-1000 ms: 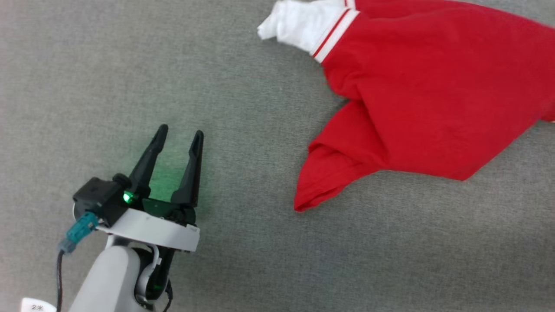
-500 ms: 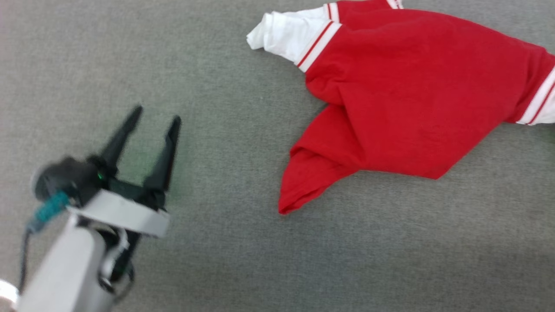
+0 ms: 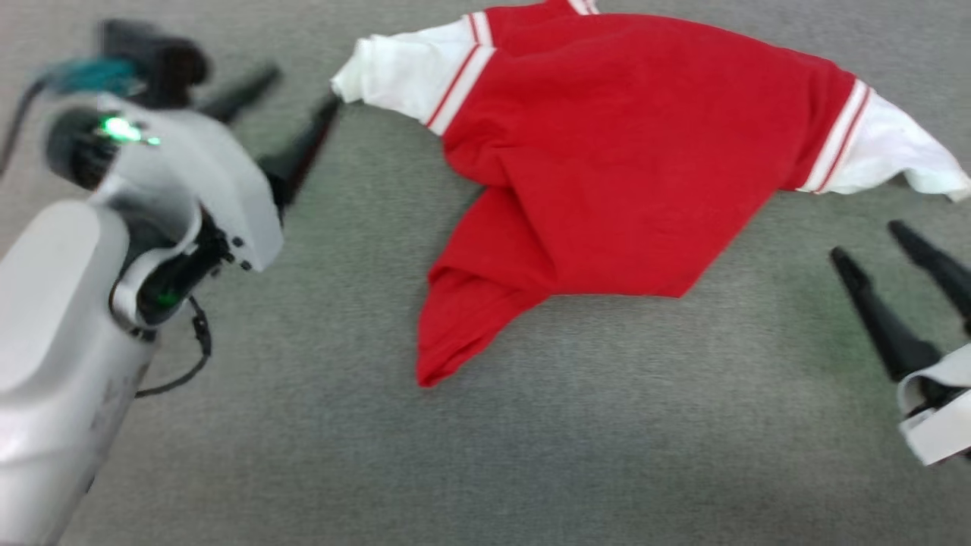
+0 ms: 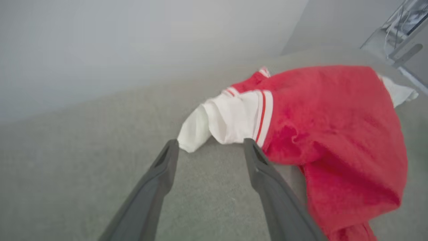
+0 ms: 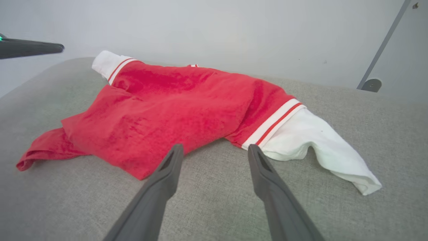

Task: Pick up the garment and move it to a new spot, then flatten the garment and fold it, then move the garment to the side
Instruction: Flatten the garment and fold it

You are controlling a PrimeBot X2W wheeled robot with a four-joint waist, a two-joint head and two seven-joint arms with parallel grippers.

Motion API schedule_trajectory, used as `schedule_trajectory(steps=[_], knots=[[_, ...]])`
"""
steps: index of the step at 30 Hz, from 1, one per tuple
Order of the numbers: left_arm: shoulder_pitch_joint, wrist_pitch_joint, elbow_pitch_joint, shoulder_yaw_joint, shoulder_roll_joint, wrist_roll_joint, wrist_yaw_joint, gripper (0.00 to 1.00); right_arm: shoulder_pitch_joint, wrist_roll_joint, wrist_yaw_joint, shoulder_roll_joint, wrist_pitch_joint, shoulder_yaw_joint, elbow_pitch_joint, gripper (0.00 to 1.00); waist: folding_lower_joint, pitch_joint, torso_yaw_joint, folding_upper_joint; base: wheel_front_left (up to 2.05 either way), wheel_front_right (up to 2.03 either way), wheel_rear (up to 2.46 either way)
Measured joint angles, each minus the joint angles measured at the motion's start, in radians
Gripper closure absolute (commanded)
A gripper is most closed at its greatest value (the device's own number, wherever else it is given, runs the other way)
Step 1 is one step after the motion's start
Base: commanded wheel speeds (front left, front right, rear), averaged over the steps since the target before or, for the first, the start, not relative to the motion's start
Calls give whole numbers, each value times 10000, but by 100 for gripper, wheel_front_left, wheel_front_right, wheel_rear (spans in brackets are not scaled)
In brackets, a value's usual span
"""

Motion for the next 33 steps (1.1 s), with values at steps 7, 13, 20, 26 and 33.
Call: schedule_trajectory(steps=[7, 13, 20, 26, 33], knots=[[-859, 5250, 1346, -1453, 196, -2926, 0, 0, 419, -721, 0, 825, 660, -247, -815, 0, 0, 52, -637, 0, 0, 0, 0], [-847, 6782, 654, -1471, 48, -4629, 0, 0, 798, -1112, -2, 1164, 874, -669, -1014, 0, 0, 65, -815, 0, 0, 0, 0], [-732, 7248, -259, -1902, -105, -4579, 234, 0, 767, -1436, 0, 1402, 1126, -652, -1294, 0, 0, 209, -794, 0, 0, 0, 0], [-354, 6548, -75, -2391, -481, -3887, 196, 100, 679, -1645, 0, 1528, 1214, -479, -1369, 0, 0, 189, -754, 0, 0, 0, 0], [954, 6334, -865, -2592, 69, -4234, 71, 100, 651, -1659, 0, 1524, 1300, -589, -1390, 0, 0, -116, -595, 0, 0, 0, 0]])
